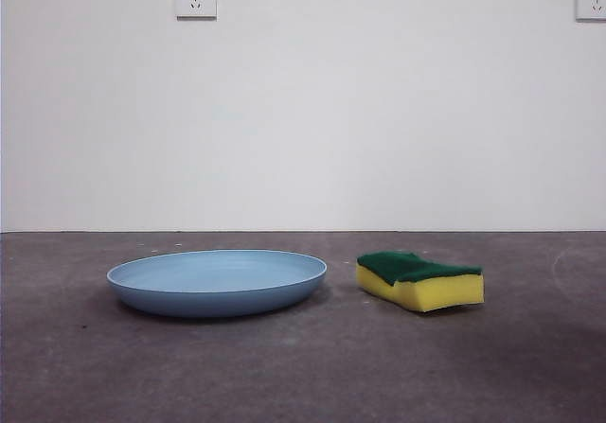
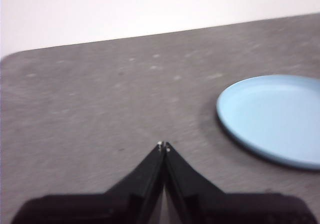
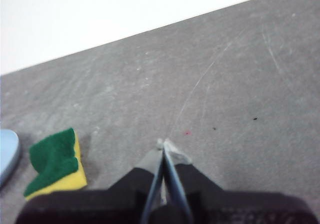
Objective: Pick up the plate,pick up the cloth,clean the plate with the cloth
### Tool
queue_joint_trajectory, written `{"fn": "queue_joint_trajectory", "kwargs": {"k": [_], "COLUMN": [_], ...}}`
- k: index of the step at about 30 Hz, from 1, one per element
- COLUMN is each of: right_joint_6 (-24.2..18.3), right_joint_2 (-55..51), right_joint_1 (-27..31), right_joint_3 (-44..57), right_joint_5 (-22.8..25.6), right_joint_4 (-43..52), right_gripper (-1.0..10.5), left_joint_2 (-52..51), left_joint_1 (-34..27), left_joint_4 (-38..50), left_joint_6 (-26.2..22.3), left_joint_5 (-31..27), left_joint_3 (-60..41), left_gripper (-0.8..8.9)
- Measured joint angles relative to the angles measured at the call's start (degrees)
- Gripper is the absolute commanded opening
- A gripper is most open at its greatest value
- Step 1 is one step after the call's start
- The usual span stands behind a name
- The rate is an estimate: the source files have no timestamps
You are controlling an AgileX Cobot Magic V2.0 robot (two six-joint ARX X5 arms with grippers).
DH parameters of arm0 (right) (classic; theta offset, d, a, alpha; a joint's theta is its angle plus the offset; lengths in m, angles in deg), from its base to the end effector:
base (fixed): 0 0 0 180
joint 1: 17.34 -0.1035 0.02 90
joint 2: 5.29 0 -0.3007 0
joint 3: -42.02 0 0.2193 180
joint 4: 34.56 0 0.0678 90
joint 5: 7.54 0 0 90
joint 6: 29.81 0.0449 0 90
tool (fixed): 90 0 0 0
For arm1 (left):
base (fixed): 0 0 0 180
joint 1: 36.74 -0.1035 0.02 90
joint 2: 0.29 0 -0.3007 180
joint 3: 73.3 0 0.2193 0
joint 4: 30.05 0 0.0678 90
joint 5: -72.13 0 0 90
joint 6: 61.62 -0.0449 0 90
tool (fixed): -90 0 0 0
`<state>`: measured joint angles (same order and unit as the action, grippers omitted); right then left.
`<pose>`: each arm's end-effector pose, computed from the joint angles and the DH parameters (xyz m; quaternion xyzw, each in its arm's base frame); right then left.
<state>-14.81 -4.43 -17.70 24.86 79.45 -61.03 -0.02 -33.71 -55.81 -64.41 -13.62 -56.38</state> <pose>0.0407 0.0026 0.1497 0.1320 0.0917 0.0175 0.9868 0.0403 -0.0055 0.1499 0.0234 0.0778 -0.0652 0.9946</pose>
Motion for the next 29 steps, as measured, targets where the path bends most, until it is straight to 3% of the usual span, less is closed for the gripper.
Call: {"fn": "queue_joint_trajectory", "kwargs": {"k": [6,13,22,29], "right_joint_6": [7.39,8.96,2.1,-5.79], "right_joint_2": [2.29,14.16,39.52,57.77], "right_joint_1": [0.0,0.0,0.0,0.0], "right_joint_3": [-1.75,-11.34,-26.99,-39.98], "right_joint_5": [-0.55,-6.49,-18.4,-25.4], "right_joint_4": [-0.55,-0.55,-7.58,-20.15], "right_gripper": [-0.1,-0.1,-0.1,0.0], "left_joint_2": [0.13,6.29,24.46,42.58], "left_joint_1": [0.0,0.0,0.0,0.0], "left_joint_4": [0.92,-3.54,-3.82,-7.28], "left_joint_6": [5.68,11.54,14.47,14.08], "left_joint_5": [1.92,1.44,3.15,11.54], "left_joint_3": [0.07,5.27,14.95,24.22], "left_gripper": [-0.06,-0.06,-0.06,-0.06]}}
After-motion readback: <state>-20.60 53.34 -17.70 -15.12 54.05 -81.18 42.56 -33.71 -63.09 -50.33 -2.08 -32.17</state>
